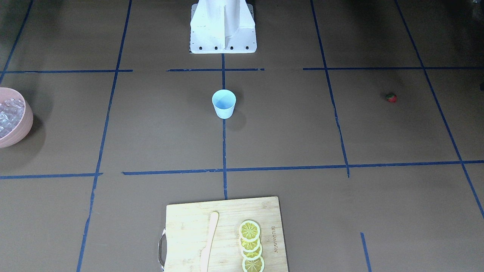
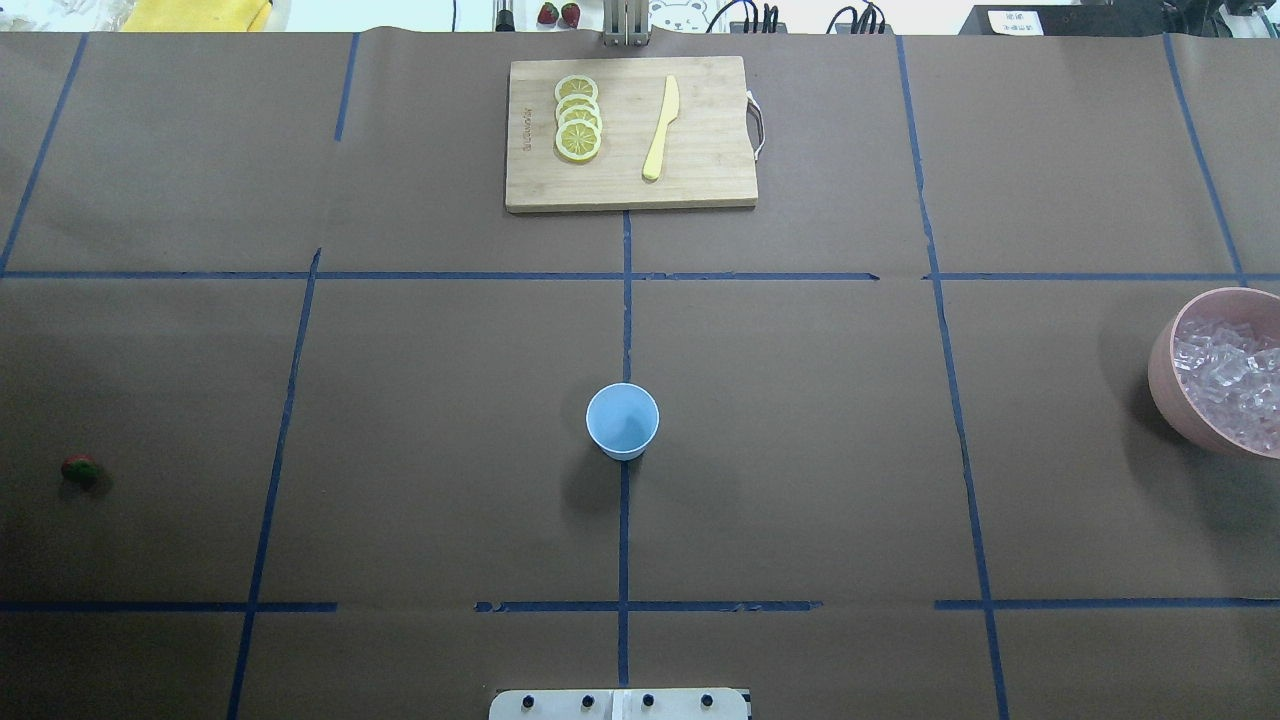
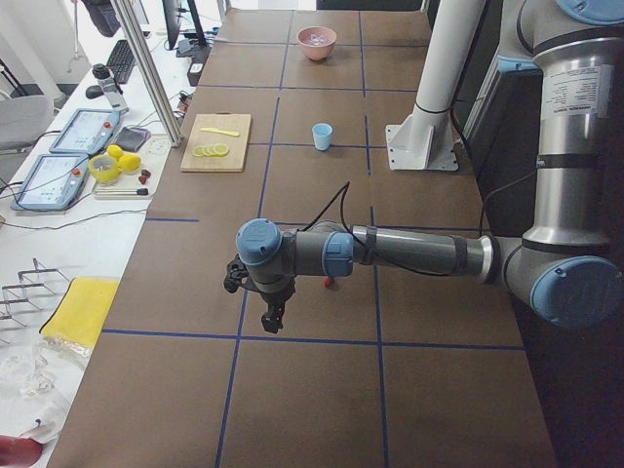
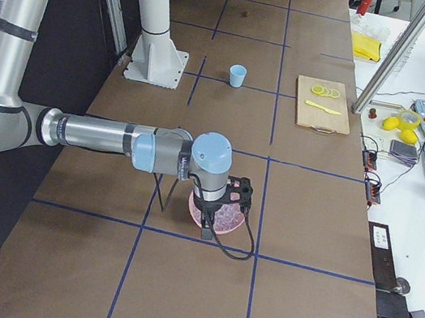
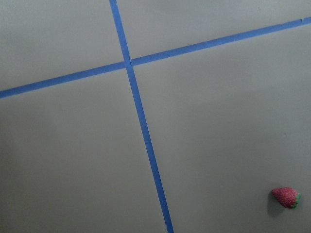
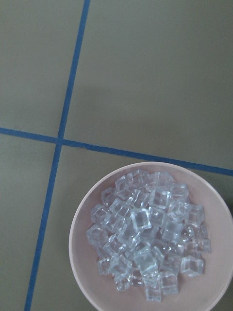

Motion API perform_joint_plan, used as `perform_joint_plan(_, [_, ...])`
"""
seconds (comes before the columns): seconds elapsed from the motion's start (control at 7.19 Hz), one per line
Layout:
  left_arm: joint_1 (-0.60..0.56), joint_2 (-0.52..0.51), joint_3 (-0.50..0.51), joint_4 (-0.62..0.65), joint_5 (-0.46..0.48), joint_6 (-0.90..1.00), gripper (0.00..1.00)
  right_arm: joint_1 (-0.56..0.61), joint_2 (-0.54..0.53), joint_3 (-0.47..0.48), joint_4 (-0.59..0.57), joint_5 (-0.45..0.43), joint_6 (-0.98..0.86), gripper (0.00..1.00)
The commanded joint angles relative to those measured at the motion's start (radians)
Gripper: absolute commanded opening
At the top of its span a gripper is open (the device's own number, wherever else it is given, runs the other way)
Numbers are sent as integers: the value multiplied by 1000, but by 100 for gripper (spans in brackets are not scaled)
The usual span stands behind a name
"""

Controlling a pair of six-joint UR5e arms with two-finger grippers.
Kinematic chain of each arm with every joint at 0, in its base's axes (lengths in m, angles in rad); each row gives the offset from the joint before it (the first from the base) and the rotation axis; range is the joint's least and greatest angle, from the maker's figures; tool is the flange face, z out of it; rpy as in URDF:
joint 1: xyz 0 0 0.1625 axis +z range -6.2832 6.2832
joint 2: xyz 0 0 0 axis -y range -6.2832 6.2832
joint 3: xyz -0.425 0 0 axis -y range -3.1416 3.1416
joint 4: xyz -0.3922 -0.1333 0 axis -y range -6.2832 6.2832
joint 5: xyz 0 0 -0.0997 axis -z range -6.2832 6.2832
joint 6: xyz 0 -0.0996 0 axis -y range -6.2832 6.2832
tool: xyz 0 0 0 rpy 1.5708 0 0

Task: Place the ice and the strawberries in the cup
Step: 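Move the right gripper over the pink bowl of ice cubes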

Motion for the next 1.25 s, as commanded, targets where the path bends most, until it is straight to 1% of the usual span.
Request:
perform_joint_plan(0.0, [0, -3, -1, -2, -3, 2, 100, -58, -8, 17, 89, 23, 72, 100])
perform_joint_plan(0.14, [-2, -3, -1, -2, -3, 5, 100, -130, -9, 15, 121, 19, 141, 100])
perform_joint_plan(0.42, [-2, -3, -1, -2, -3, 5, 100, -240, -29, 11, 250, -4, 296, 100])
perform_joint_plan(0.56, [-2, -3, -1, -2, -4, 5, 100, -308, -49, 7, 337, -50, 382, 100])
perform_joint_plan(0.7, [-2, -4, -1, -2, -4, 7, 100, -347, -55, -31, 408, -55, 387, 100])
perform_joint_plan(0.83, [-2, -4, -1, -2, -4, 5, 100, -356, -55, -64, 450, -55, 386, 100])
perform_joint_plan(1.11, [-2, -4, 1, -2, -6, 5, 100, -414, -52, -150, 525, -128, 386, 100])
